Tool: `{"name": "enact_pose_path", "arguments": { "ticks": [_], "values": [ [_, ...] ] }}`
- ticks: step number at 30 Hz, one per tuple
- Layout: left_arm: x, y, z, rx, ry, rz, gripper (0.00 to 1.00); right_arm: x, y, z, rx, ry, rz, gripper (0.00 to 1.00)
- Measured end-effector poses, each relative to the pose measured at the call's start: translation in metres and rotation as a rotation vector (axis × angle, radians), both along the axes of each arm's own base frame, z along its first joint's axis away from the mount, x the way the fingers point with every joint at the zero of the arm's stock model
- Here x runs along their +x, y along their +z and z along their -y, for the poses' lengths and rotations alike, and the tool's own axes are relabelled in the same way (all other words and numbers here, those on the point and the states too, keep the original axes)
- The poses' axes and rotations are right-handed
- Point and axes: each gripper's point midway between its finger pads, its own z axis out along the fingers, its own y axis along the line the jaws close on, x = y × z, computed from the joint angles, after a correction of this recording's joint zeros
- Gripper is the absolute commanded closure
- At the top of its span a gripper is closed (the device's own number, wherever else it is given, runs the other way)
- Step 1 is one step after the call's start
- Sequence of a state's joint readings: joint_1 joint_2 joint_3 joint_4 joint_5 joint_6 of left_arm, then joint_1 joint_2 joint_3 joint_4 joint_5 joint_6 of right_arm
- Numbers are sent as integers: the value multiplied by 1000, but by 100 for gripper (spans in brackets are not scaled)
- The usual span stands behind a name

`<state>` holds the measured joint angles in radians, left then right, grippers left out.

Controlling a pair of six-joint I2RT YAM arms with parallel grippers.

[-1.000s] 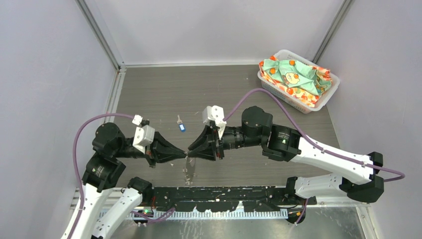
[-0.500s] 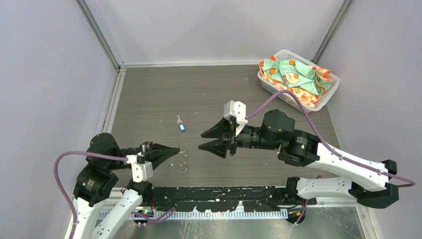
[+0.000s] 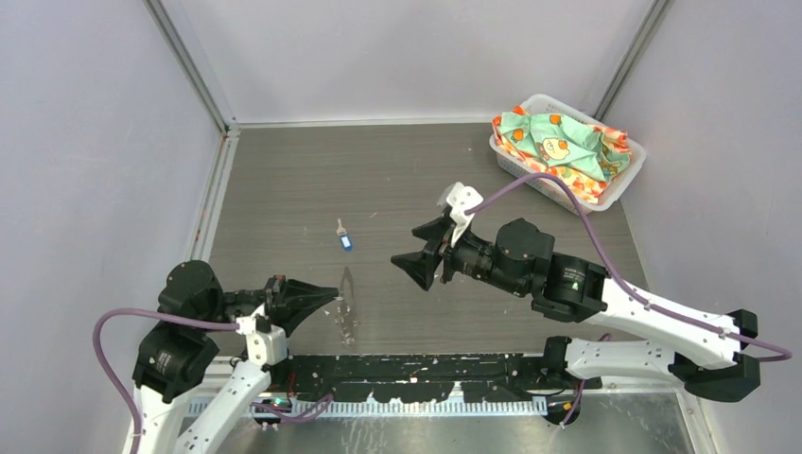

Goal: Put the keys on the keyring

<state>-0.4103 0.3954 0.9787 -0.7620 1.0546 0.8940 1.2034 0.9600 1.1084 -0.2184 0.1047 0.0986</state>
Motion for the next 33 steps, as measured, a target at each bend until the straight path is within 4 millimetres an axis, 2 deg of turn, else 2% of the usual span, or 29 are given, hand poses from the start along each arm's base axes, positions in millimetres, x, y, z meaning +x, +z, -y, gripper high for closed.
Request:
{"name": "enact_pose_path", "arguments": {
  "ticks": [3, 5, 7, 10, 12, 14, 17, 21, 24, 30, 33],
  "values": [
    [1, 4, 0, -17, 27, -118, 100, 26, -17, 14, -13, -154, -79, 23],
    [4, 7, 2, -32, 45, -223, 100, 50, -38, 32, -27, -292, -159, 23],
    [7, 6, 5, -47, 63, -341, 100, 77, -73, 59, -53, -470, -266, 24],
    [10, 3, 9, -81, 87, -497, 100, 100, -129, 101, -106, -689, -391, 25],
    [13, 0, 11, -107, 109, -588, 100, 105, -173, 130, -153, -826, -478, 25],
    [17, -2, 12, -130, 135, -672, 100, 103, -208, 152, -184, -921, -555, 26],
    [20, -7, 14, -142, 148, -727, 100, 96, -249, 175, -195, -1033, -661, 28],
    [21, -10, 15, -139, 148, -739, 100, 99, -277, 190, -162, -1126, -749, 35],
    [21, -11, 15, -134, 144, -742, 100, 107, -290, 192, -162, -1150, -782, 39],
    [23, -12, 16, -128, 142, -736, 100, 126, -322, 179, -263, -1108, -820, 45],
    [23, -12, 16, -128, 142, -735, 100, 134, -331, 172, -282, -1092, -842, 49]
  ]
}}
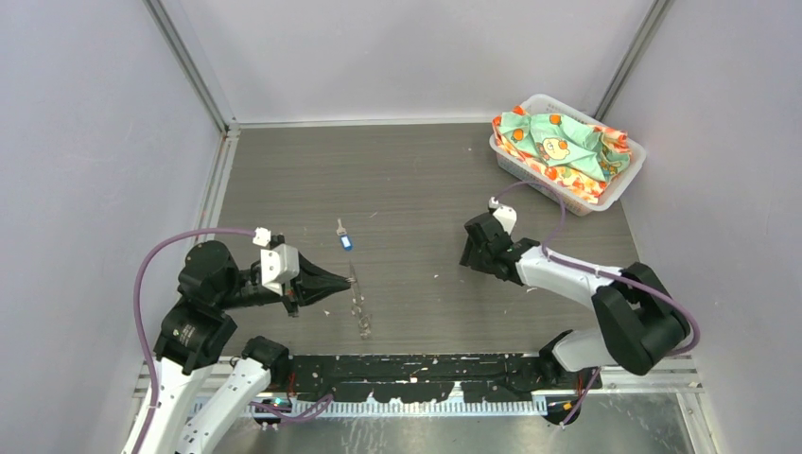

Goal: Put the keys on the keyring

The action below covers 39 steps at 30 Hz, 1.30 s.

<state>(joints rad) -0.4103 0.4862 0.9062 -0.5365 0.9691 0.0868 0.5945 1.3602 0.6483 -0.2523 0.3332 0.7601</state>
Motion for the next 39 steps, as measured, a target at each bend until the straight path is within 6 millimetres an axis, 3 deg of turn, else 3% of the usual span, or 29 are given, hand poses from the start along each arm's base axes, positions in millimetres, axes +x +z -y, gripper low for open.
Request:
{"name": "enact_pose_path", "arguments": {
  "ticks": [11, 21, 30, 39],
  "values": [
    [-2, 1, -1, -4, 0, 11, 100, 19, -9, -10, 5, -10, -4, 62],
    [-5, 3, -2, -7, 0, 26, 100, 23, -10, -10, -4, -18, -5, 76],
    [-7, 3, -4, -6, 0, 40, 100, 28, -7, -11, -17, -21, -3, 99],
    [-4, 1, -4, 0, 18, 29, 100, 28, 1, -18, -22, 52, 8, 99]
  ]
}}
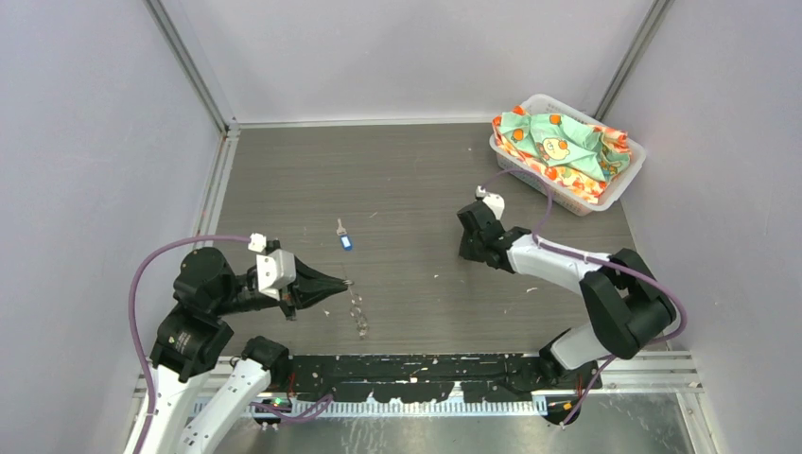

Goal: Put the keys on the keyring

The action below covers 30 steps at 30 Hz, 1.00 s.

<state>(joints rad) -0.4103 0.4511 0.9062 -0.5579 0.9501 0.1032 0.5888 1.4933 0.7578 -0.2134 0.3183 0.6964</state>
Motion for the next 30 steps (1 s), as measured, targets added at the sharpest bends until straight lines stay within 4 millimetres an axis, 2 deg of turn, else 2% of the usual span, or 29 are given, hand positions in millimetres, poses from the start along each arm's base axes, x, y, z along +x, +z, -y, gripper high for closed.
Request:
{"name": "enact_pose_path", "arguments": {
  "ticks": [4, 8, 10, 16, 19, 22, 26, 30],
  "values": [
    [3, -2, -1, 0, 25, -30, 100, -9, 23, -28, 21, 190, 52, 99],
    [7, -7, -1, 6, 49, -68, 100, -38, 68, -74, 76, 478, 170, 99],
    [11, -13, -2, 14, 68, -82, 100, -58, 96, -94, 130, 617, 236, 99],
    [20, -34, -4, 52, 115, -124, 100, -103, 178, -115, 291, 852, 413, 99],
    [25, -43, -5, 70, 131, -132, 100, -129, 222, -131, 364, 975, 474, 99],
    [28, -46, -6, 77, 144, -139, 100, -153, 253, -147, 408, 1085, 505, 99],
    [33, -50, -7, 87, 171, -145, 100, -180, 274, -168, 408, 1215, 527, 99],
    [36, -56, -8, 105, 183, -174, 100, -193, 264, -181, 389, 1292, 502, 99]
  ]
}}
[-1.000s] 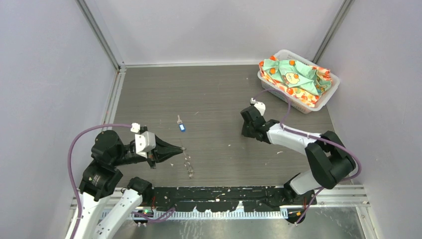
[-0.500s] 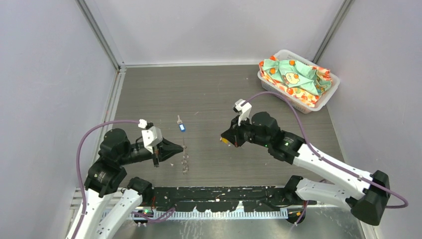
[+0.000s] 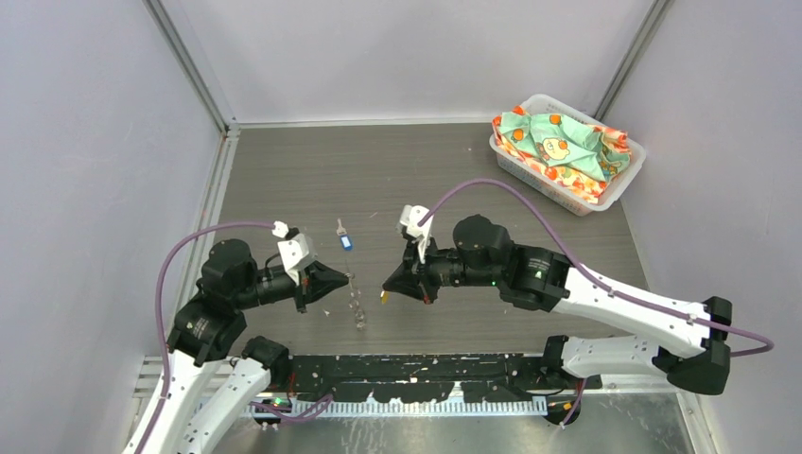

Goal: Put the keys on the keyring

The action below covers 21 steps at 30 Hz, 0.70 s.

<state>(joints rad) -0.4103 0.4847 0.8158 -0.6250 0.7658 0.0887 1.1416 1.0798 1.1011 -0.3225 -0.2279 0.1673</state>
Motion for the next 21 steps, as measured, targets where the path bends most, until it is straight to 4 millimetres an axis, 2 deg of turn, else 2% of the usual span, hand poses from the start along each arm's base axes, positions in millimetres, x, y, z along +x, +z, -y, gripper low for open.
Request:
{"name": "enact_pose_path", "arguments": {
  "ticks": [5, 8, 12, 21],
  "values": [
    [0, -2, -1, 6, 7, -10, 100, -7, -17, -20, -50, 31, -5, 99],
    [-1, -2, -1, 6, 6, -8, 100, -10, -19, -34, -58, 34, 4, 99],
    [-2, -1, -2, 5, 5, 9, 100, -6, -13, -46, -46, 6, 32, 99],
    [-4, -1, -4, 10, 1, 31, 100, 6, 4, -57, -7, -59, 69, 99]
  ]
}}
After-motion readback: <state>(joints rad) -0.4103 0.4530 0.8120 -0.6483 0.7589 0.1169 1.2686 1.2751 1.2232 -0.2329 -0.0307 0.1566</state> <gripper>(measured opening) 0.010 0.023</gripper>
